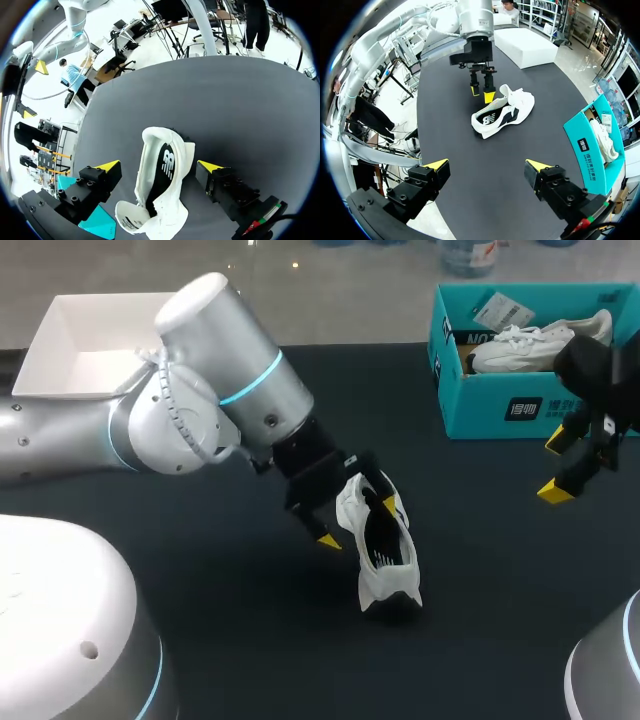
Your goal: Take the shoe out of the shoebox, open the shoe tongue, remove and reinsert the insole, then place the shoe into the shoebox
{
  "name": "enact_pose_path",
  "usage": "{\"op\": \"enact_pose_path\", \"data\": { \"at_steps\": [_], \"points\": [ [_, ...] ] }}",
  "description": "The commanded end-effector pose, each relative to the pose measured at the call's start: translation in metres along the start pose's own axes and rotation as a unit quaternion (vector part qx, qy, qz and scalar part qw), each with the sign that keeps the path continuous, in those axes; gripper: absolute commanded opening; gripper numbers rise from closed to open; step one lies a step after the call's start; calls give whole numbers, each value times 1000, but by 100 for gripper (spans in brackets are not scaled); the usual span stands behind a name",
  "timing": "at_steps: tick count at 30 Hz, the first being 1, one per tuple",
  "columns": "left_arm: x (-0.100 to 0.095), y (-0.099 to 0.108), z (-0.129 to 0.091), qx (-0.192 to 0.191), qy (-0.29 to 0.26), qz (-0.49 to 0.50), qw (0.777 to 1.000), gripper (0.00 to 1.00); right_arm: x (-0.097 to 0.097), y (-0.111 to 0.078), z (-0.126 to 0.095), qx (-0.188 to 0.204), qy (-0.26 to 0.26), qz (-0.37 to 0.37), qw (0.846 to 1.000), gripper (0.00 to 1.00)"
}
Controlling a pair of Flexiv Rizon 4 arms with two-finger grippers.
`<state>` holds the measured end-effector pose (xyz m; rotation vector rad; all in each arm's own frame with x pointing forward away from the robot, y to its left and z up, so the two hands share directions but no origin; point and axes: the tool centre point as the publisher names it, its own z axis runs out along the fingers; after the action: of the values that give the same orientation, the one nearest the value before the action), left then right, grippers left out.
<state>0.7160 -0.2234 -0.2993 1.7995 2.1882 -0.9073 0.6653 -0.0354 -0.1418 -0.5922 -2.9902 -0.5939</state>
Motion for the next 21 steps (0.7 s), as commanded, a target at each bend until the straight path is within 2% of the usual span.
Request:
{"op": "enact_pose_path", "data": {
  "at_steps": [1,6,10,14,17,18,19,20,21],
  "points": [
    [-1,0,1,-1,2,0,1000,100,-2,1,1,2,1,0,1000,100],
    [-1,0,1,-1,2,0,1000,100,-2,1,1,2,1,0,1000,100],
    [-8,-1,4,-51,27,10,998,100,-2,1,1,2,1,0,1000,100],
    [-11,-5,11,-69,34,23,997,100,-2,1,1,2,1,0,1000,100],
    [-12,-7,14,-73,36,31,996,100,-2,1,1,2,1,0,1000,100],
    [-12,-7,15,-64,34,29,997,100,-2,1,1,2,1,0,1000,100],
    [-12,-7,16,-66,36,30,997,62,-2,1,1,2,1,0,1000,100],
    [-12,-6,17,-69,39,32,996,39,-2,1,1,2,1,0,1000,100],
    [-11,-6,19,-64,39,31,997,0,-2,1,1,2,1,0,1000,100]
  ]
}}
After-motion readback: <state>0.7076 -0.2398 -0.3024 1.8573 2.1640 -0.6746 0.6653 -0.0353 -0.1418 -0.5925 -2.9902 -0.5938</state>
